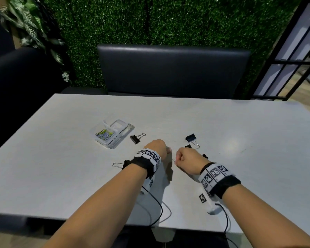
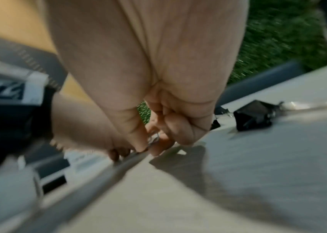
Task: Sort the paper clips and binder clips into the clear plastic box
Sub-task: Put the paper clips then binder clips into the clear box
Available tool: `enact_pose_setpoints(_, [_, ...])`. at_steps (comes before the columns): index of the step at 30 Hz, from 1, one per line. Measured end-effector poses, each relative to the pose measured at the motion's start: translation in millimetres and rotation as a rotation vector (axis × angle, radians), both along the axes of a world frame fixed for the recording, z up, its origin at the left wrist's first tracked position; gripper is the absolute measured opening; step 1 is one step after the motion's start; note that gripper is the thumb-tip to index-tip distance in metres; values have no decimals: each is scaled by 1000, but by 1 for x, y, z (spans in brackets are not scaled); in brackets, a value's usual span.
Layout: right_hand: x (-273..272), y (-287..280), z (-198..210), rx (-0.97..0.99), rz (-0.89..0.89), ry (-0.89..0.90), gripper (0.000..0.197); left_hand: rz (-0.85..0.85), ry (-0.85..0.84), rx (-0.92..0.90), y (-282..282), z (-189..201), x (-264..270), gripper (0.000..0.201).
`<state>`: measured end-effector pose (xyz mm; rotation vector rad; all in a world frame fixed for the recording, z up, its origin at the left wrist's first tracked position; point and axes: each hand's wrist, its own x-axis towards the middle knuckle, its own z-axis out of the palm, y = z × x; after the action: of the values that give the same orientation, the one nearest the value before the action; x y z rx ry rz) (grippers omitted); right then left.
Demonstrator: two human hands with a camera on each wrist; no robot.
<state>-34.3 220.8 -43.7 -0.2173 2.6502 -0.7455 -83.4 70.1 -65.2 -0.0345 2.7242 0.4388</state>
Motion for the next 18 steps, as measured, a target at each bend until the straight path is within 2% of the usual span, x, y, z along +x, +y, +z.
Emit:
enact_pose_setpoints(2, [-6, 4, -3, -149, -88, -47, 8, -31, -45, 0, 3, 1, 1, 27])
enact_pose_setpoints(5, [-13, 7, -2, -389, -212, -106, 10, -5, -45, -31, 4, 0, 4, 30])
enact_pose_setpoints(8, [-19, 8, 5, -408, -287, -73, 14, 6, 30, -99, 4, -4, 11, 42])
enact_pose_setpoints(12, [-22, 3, 7, -588, -480, -155, 24, -38, 16, -99, 7, 2, 17, 28])
enact_pose_setpoints(16, [-25, 1, 11, -781, -595, -214, 17, -141, -63, -61, 6, 22, 16, 30])
enact_pose_setpoints(18, [-25, 2, 12, -864, -647, -248, 13, -117, -100, 31, -7, 31, 15, 39])
